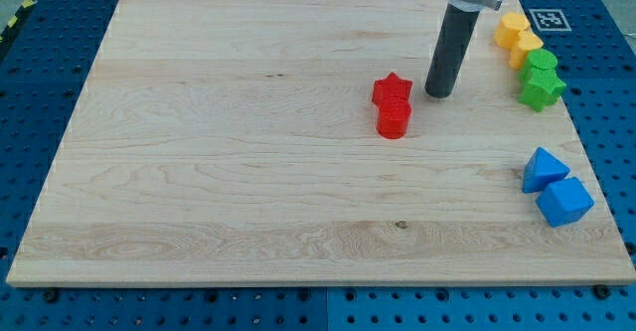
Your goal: Move your arm towards the bottom of the green star
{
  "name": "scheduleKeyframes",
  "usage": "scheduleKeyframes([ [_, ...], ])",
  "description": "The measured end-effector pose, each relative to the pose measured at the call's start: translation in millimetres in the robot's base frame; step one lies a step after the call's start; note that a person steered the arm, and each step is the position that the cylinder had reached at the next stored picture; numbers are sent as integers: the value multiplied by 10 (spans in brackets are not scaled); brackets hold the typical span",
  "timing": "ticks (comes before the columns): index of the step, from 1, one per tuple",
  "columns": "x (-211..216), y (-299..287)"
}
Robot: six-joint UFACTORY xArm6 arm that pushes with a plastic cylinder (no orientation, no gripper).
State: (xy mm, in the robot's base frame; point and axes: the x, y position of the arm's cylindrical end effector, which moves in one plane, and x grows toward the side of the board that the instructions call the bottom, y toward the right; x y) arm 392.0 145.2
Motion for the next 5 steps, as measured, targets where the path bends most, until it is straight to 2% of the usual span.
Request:
scheduleKeyframes([
  [5, 123, 118],
])
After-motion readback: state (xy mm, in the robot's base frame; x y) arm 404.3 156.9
